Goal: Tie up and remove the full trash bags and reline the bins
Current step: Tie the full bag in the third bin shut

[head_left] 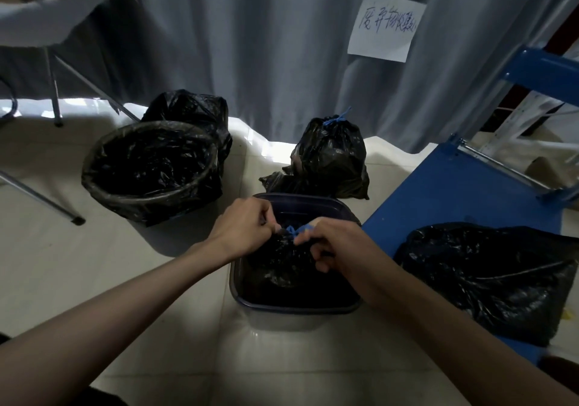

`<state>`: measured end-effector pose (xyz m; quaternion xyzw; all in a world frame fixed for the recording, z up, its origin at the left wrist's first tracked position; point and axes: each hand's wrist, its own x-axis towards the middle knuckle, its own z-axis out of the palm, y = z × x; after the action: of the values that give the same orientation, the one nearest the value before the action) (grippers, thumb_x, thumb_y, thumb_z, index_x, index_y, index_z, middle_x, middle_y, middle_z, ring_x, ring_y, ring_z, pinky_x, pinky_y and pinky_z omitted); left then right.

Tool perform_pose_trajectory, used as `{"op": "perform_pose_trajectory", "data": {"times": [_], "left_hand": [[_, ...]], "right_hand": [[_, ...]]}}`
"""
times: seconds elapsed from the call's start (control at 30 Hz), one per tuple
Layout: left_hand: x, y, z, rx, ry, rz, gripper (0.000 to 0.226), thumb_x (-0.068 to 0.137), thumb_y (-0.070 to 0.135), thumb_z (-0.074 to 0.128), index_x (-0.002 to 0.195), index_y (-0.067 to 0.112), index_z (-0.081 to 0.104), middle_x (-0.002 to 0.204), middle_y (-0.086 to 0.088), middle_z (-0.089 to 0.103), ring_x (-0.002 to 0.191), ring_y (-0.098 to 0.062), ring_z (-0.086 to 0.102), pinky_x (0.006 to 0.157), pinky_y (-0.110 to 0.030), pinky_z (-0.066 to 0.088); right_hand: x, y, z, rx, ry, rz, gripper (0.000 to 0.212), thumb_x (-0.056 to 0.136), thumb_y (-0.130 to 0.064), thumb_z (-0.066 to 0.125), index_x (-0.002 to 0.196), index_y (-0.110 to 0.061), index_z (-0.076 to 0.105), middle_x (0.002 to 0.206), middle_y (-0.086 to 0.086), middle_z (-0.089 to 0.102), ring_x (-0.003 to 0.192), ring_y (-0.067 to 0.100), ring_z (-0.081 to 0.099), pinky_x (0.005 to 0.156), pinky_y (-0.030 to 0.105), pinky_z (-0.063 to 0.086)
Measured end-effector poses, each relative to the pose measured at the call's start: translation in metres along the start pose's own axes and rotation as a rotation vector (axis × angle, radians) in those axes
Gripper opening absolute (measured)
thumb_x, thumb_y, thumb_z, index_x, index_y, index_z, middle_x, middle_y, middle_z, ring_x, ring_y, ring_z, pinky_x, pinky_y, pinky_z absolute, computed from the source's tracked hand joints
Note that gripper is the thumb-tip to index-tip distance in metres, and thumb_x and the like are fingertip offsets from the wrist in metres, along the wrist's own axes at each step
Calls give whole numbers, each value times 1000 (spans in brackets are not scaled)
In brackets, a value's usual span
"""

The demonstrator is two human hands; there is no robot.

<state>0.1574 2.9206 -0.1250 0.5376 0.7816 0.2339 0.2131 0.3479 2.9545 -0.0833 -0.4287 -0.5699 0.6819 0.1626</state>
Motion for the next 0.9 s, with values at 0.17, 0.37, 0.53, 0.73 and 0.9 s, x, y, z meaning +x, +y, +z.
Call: {"op": "perform_pose_trajectory", "data": {"times": [0.17, 0.37, 0.53, 0.73, 0.9], "left_hand": [[-1, 1, 1, 41, -11, -9, 15, 80, 33, 73, 70, 27, 63, 77, 13, 64, 86, -17, 63, 70, -31, 45], [-2, 1, 1, 55, -7, 4, 14, 81, 32, 71, 71, 27, 62, 78, 13, 63, 84, -15, 61, 68, -30, 40], [-1, 1, -2, 49, 11, 14, 13, 81, 29, 71, 71, 25, 64, 72, 18, 60, 82, -12, 59, 67, -30, 39], [4, -4, -7, -13, -34, 3, 16, 76, 33, 77, 64, 29, 66, 65, 23, 65, 79, -9, 65, 68, -30, 48], [4, 0, -22, -99, -117, 93, 22, 75, 34, 81, 64, 23, 67, 62, 9, 69, 66, -11, 67, 70, -34, 55]], "right_hand": [[-5, 6, -2, -187, -95, 41, 22, 100, -13, 48, 85, -6, 62, 81, 6, 60, 59, 9, 51, 50, 23, 42], [-8, 2, -2, -362, -173, 41, 20, 102, -10, 46, 93, -2, 63, 58, -14, 61, 52, 3, 51, 51, 19, 44], [-6, -2, -7, -385, -185, 38, 20, 102, -9, 47, 94, 0, 63, 52, -17, 60, 48, -1, 49, 50, 16, 44], [1, 3, -14, -182, -7, -74, 19, 94, -20, 63, 92, -6, 75, 84, -1, 69, 76, 8, 59, 65, 19, 48], [12, 5, -13, 60, 42, -156, 23, 96, -22, 61, 107, -7, 73, 112, 0, 73, 109, 12, 66, 95, 28, 51]]}}
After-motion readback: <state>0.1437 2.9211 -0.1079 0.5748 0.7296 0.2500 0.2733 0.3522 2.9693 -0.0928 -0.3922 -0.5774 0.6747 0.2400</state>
